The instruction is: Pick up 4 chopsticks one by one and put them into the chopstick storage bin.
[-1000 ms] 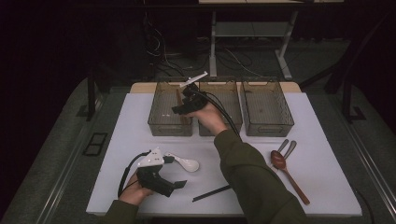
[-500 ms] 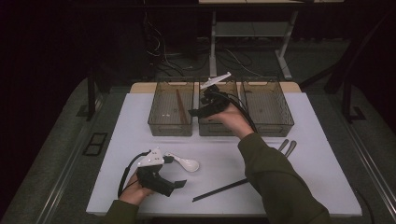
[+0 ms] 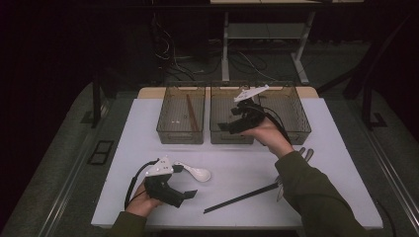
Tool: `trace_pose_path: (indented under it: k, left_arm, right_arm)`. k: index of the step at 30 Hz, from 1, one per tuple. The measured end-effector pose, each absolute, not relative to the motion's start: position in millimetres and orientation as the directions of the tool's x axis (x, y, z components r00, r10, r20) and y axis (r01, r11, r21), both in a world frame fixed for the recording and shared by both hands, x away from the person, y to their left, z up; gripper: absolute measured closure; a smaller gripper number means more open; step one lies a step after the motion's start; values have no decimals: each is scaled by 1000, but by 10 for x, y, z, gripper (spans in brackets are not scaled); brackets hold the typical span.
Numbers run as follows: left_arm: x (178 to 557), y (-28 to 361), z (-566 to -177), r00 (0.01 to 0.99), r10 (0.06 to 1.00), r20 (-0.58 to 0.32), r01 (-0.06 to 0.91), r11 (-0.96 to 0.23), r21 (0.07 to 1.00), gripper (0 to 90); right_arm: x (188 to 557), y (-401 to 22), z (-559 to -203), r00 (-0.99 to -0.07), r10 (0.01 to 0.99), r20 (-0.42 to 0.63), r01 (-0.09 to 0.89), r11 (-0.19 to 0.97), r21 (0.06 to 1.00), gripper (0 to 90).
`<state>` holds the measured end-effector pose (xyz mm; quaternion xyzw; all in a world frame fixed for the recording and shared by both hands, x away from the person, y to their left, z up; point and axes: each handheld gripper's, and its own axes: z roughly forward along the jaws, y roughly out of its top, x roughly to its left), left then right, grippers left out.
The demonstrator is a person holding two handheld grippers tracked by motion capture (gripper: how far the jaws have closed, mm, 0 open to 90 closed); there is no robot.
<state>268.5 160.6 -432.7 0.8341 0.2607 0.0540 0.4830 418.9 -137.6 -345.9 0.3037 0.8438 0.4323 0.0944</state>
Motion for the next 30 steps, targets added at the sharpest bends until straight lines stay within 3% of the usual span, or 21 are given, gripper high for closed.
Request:
trace_pose_path:
  k: [30]
  left_arm:
    - [2676, 1622, -4314, 846, 515, -138, 379, -398, 835, 8]
  right_arm:
    - [3332, -2547, -3923, -710, 695, 113, 420, 289, 861, 154]
